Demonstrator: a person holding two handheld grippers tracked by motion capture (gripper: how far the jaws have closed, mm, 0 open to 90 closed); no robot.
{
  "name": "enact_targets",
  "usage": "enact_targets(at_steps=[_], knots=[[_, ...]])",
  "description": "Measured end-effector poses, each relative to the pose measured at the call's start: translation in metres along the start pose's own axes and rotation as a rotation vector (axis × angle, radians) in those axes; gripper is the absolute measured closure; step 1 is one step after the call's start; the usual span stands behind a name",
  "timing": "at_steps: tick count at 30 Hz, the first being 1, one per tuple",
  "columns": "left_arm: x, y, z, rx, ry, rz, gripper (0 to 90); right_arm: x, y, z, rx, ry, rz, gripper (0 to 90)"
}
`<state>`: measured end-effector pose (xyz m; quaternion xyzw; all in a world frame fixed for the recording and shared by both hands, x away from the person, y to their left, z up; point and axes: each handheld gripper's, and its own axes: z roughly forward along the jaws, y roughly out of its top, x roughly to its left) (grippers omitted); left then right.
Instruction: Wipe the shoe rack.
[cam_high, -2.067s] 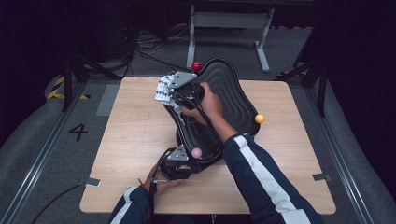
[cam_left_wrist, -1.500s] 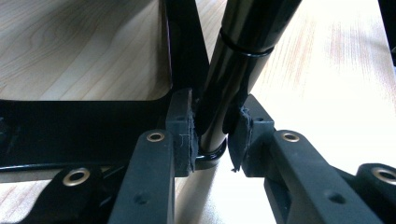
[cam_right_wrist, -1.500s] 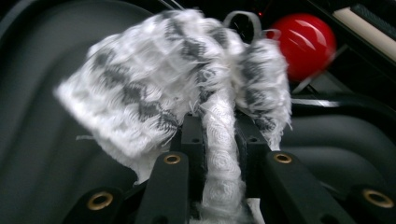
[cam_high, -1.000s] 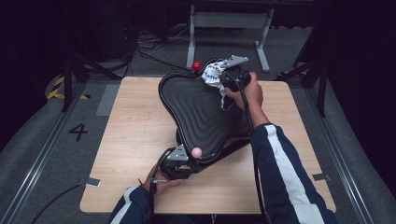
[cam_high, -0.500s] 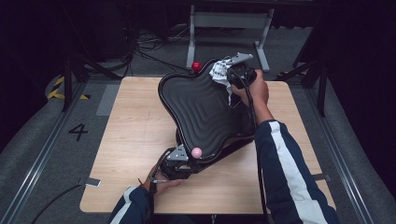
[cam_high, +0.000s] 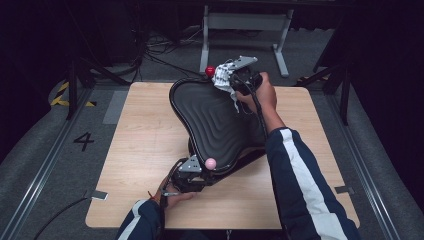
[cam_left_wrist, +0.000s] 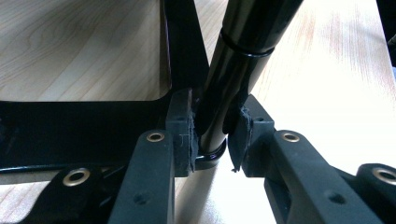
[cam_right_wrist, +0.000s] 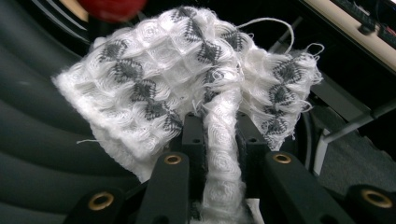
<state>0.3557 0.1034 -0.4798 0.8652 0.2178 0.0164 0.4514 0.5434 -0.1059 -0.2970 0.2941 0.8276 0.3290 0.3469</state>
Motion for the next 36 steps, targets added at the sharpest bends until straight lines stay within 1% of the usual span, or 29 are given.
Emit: enact_targets(at_steps=[2, 5, 9, 11, 16, 19, 20, 23, 24, 26, 28, 30, 32, 33, 36], knots=[[0.0, 0.0, 0.0, 0.001, 0.0, 0.0, 71.1, 0.007, 0.003, -0.001, -0.004, 0.021, -0.014, 78.1], [0.0, 0.0, 0.0, 0.0, 0.0, 0.0, 71.1, 0.016, 0.006, -0.003, -0.012, 0.035, -0.04, 78.1], [0.0, 0.0, 0.0, -0.001, 0.002, 0.001, 71.1, 0.028, 0.009, -0.006, -0.022, 0.072, -0.052, 78.2], [0.0, 0.0, 0.0, -0.002, 0.003, 0.0, 71.0, 0.035, 0.011, -0.007, -0.025, 0.085, -0.07, 78.1], [0.0, 0.0, 0.0, -0.002, 0.003, 0.0, 71.1, 0.054, 0.017, -0.011, -0.032, 0.136, -0.1, 78.1], [0.0, 0.0, 0.0, 0.002, 0.003, 0.002, 71.0, 0.068, 0.024, -0.013, -0.045, 0.164, -0.13, 78.0], [0.0, 0.0, 0.0, 0.002, 0.003, 0.003, 71.0, 0.073, 0.027, -0.012, -0.05, 0.166, -0.137, 77.9], [0.0, 0.0, 0.0, -0.001, 0.002, -0.001, 71.0, 0.088, 0.037, -0.011, -0.074, 0.192, -0.15, 77.6], [0.0, 0.0, 0.0, 0.0, 0.002, 0.0, 71.0, 0.093, 0.041, -0.01, -0.082, 0.198, -0.163, 77.5], [0.0, 0.0, 0.0, 0.004, 0.003, 0.0, 71.0, 0.103, 0.047, -0.009, -0.098, 0.204, -0.169, 77.6], [0.0, 0.0, 0.0, 0.002, 0.002, -0.002, 71.0, 0.112, 0.053, -0.009, -0.11, 0.224, -0.175, 77.5], [0.0, 0.0, 0.0, 0.002, 0.004, -0.002, 70.9, 0.122, 0.058, -0.009, -0.109, 0.219, -0.206, 77.4], [0.0, 0.0, 0.0, 0.003, 0.004, -0.004, 70.9, 0.127, 0.061, -0.009, -0.109, 0.205, -0.241, 77.4], [0.0, 0.0, 0.0, 0.003, 0.004, -0.004, 70.9, 0.129, 0.061, -0.009, -0.106, 0.199, -0.248, 77.4], [0.0, 0.0, 0.0, 0.002, 0.004, -0.002, 70.9, 0.122, 0.059, -0.008, -0.109, 0.213, -0.235, 77.4]])
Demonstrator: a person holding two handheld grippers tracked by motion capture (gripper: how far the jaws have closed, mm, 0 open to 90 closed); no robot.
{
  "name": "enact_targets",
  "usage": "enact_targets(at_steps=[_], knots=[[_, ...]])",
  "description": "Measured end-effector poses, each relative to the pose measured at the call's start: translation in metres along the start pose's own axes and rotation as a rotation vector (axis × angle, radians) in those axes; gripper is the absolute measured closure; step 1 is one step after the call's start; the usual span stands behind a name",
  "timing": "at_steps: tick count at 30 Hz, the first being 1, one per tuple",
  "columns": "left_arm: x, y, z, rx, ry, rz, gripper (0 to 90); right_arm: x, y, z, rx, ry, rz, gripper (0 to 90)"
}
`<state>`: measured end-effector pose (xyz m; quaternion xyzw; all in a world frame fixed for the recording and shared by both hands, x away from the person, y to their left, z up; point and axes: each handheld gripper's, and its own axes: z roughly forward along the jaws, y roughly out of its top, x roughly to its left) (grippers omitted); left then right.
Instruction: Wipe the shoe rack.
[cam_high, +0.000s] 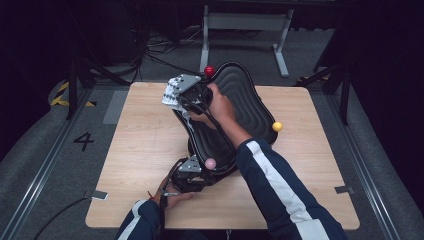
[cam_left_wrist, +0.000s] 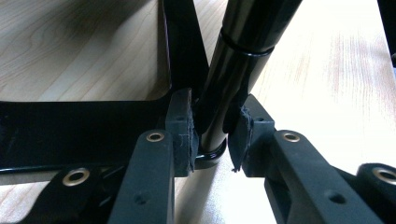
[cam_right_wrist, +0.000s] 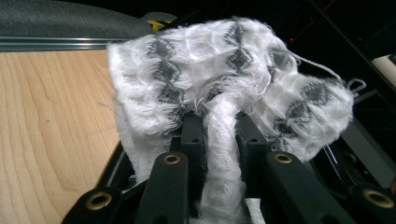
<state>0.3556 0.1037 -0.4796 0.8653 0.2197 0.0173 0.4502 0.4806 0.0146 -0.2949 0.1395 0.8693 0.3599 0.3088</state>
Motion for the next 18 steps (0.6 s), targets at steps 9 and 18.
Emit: enact_targets(at_steps=[9, 18], knots=[[0.0, 0.0, 0.0, -0.002, -0.002, -0.002, 70.9, -0.046, -0.039, -0.012, 0.024, -0.036, 0.116, 77.8], [0.0, 0.0, 0.0, 0.0, -0.002, 0.0, 70.9, -0.084, -0.072, -0.023, 0.075, -0.095, 0.185, 78.0]])
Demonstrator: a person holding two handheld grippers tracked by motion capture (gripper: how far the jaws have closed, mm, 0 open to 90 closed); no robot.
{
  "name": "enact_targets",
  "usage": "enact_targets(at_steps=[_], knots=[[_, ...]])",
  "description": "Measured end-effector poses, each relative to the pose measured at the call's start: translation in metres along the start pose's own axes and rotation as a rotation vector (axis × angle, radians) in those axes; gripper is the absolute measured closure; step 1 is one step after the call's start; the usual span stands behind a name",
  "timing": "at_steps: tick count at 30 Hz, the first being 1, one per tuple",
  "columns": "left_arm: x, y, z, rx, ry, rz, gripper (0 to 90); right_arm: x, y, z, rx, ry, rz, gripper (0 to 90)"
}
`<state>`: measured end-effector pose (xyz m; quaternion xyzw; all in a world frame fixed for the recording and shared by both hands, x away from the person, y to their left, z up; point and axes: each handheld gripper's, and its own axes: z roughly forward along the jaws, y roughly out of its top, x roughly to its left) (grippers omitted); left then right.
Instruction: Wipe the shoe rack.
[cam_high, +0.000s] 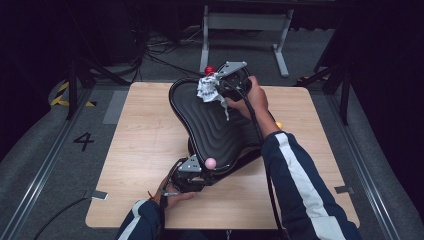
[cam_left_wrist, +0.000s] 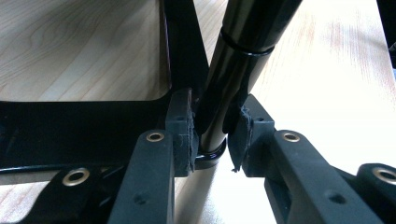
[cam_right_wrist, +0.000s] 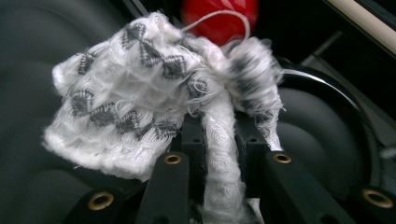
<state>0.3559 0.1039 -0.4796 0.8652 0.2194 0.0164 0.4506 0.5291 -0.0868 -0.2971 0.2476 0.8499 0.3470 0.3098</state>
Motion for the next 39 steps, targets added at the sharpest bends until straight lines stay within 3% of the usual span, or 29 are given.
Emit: enact_targets(at_steps=[1, 2, 3, 8, 11, 14, 16, 20, 23, 26, 29, 35, 39], knots=[[0.0, 0.0, 0.0, 0.0, 0.001, 0.002, 70.9, -0.008, -0.004, 0.0, 0.012, -0.041, 0.014, 78.0], [0.0, 0.0, 0.0, 0.0, 0.001, 0.002, 70.9, -0.008, -0.004, 0.0, 0.012, -0.041, 0.014, 78.0], [0.0, 0.0, 0.0, 0.0, 0.0, 0.001, 70.9, -0.016, -0.008, 0.001, 0.025, -0.077, 0.038, 78.1], [0.0, 0.0, 0.0, -0.001, 0.0, 0.0, 70.9, -0.033, -0.017, 0.002, 0.064, -0.141, 0.077, 77.8], [0.0, 0.0, 0.0, 0.004, -0.002, -0.003, 70.9, -0.049, -0.026, 0.001, 0.071, -0.142, 0.155, 77.4], [0.0, 0.0, 0.0, 0.002, 0.0, -0.004, 70.9, -0.057, -0.033, 0.001, 0.09, -0.162, 0.175, 77.6], [0.0, 0.0, 0.0, 0.003, 0.001, -0.004, 70.9, -0.062, -0.037, -0.001, 0.07, -0.141, 0.201, 77.7], [0.0, 0.0, 0.0, -0.001, 0.0, 0.0, 70.8, -0.054, -0.03, 0.002, 0.107, -0.19, 0.15, 77.3], [0.0, 0.0, 0.0, -0.002, 0.001, 0.0, 70.8, -0.052, -0.029, 0.003, 0.102, -0.184, 0.141, 77.4], [0.0, 0.0, 0.0, -0.003, -0.001, -0.002, 70.8, -0.05, -0.027, 0.002, 0.069, -0.139, 0.155, 78.4], [0.0, 0.0, 0.0, -0.003, 0.0, -0.002, 70.8, -0.049, -0.026, 0.002, 0.064, -0.122, 0.152, 78.5], [0.0, 0.0, 0.0, -0.004, 0.0, -0.003, 70.8, -0.033, -0.014, 0.003, 0.052, -0.104, 0.086, 78.5], [0.0, 0.0, 0.0, -0.003, 0.0, -0.003, 70.8, -0.02, -0.007, 0.003, 0.029, -0.065, 0.055, 78.6]])
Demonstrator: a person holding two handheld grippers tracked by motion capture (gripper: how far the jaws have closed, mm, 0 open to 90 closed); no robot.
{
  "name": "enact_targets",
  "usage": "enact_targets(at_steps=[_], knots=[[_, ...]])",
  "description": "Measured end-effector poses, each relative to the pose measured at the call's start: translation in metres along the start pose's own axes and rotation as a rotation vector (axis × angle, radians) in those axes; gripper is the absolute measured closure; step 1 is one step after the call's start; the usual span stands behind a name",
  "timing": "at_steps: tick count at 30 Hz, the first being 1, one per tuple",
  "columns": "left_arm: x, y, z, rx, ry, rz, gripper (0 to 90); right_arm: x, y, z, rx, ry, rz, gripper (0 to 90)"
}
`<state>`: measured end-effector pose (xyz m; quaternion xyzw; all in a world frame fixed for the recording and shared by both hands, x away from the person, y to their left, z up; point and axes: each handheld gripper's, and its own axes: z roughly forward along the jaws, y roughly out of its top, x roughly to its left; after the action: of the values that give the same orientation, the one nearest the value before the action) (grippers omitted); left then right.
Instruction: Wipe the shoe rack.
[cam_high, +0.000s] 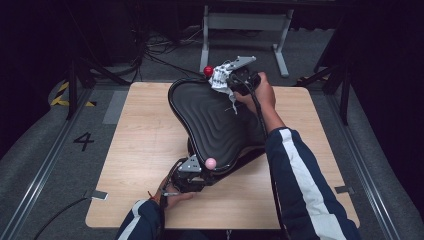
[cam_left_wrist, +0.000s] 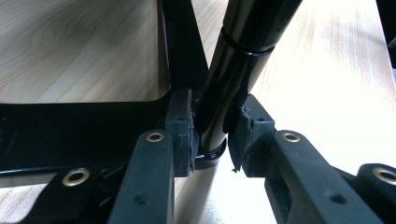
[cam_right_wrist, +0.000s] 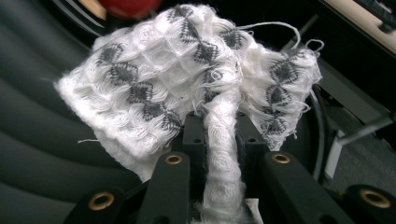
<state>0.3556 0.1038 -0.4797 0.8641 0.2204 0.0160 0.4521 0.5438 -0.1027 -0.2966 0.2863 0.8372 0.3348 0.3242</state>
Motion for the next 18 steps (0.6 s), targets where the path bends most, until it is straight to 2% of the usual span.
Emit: enact_targets(at_steps=[7, 12, 14, 18], knots=[[0.0, 0.0, 0.0, 0.0, 0.001, -0.002, 70.8, 0.027, 0.007, -0.005, -0.015, 0.062, -0.066, 78.8], [0.0, 0.0, 0.0, 0.0, 0.001, -0.001, 70.8, 0.043, 0.008, -0.01, -0.031, 0.109, -0.087, 78.8], [0.0, 0.0, 0.0, 0.001, 0.0, -0.003, 70.8, 0.055, 0.011, -0.011, -0.044, 0.144, -0.102, 78.7], [0.0, 0.0, 0.0, 0.006, 0.002, -0.005, 70.8, 0.085, 0.02, -0.014, -0.066, 0.189, -0.165, 78.4]])
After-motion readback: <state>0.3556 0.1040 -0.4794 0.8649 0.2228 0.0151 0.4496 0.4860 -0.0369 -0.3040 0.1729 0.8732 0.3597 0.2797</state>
